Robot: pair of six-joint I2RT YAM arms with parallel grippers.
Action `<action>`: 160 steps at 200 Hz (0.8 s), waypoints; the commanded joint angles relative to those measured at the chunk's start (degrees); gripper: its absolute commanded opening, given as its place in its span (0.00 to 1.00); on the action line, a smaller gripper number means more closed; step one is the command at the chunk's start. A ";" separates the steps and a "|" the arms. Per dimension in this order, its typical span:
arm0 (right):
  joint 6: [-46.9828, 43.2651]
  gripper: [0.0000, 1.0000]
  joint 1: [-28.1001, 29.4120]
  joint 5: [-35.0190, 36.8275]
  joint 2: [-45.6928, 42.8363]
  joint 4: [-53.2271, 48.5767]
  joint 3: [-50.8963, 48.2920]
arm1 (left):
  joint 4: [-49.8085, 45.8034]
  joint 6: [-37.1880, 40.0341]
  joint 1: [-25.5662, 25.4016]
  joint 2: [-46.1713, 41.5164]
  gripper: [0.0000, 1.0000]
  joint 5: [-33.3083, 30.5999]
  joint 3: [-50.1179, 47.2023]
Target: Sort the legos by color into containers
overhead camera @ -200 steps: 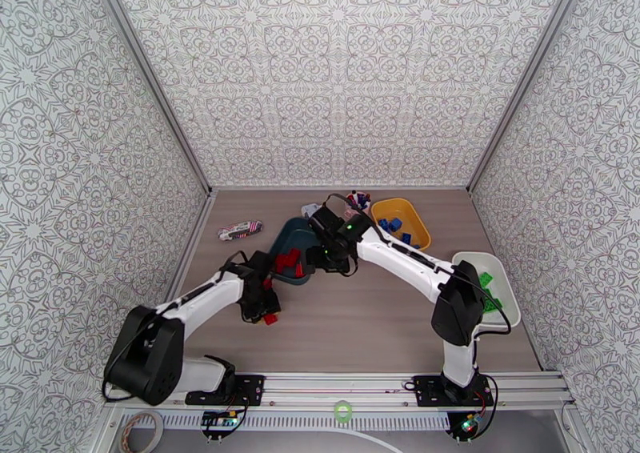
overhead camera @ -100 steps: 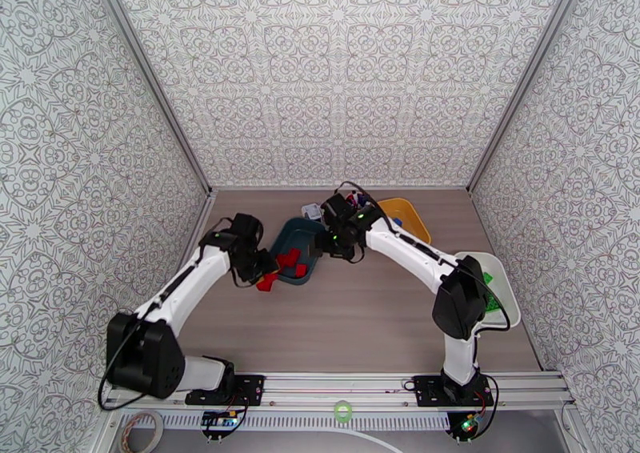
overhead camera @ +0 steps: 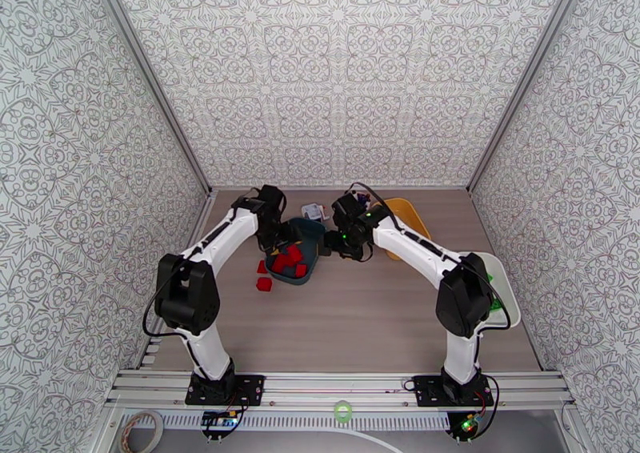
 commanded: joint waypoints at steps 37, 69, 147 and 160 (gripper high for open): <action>-2.29 0.72 -0.42 -3.71 -0.03 1.09 2.26 | -3.71 2.83 5.64 -9.24 0.77 -4.49 -6.33; -2.47 0.71 -0.03 -5.44 2.52 0.67 4.90 | -1.68 2.79 9.93 -17.29 0.78 -4.59 -17.90; -2.82 0.75 4.42 -7.49 8.99 -1.91 13.46 | 5.61 2.99 9.11 -23.05 0.81 -3.77 -38.48; -2.48 0.76 5.12 -7.49 9.32 -2.01 13.86 | 7.00 3.31 8.72 -22.24 0.81 -3.73 -38.97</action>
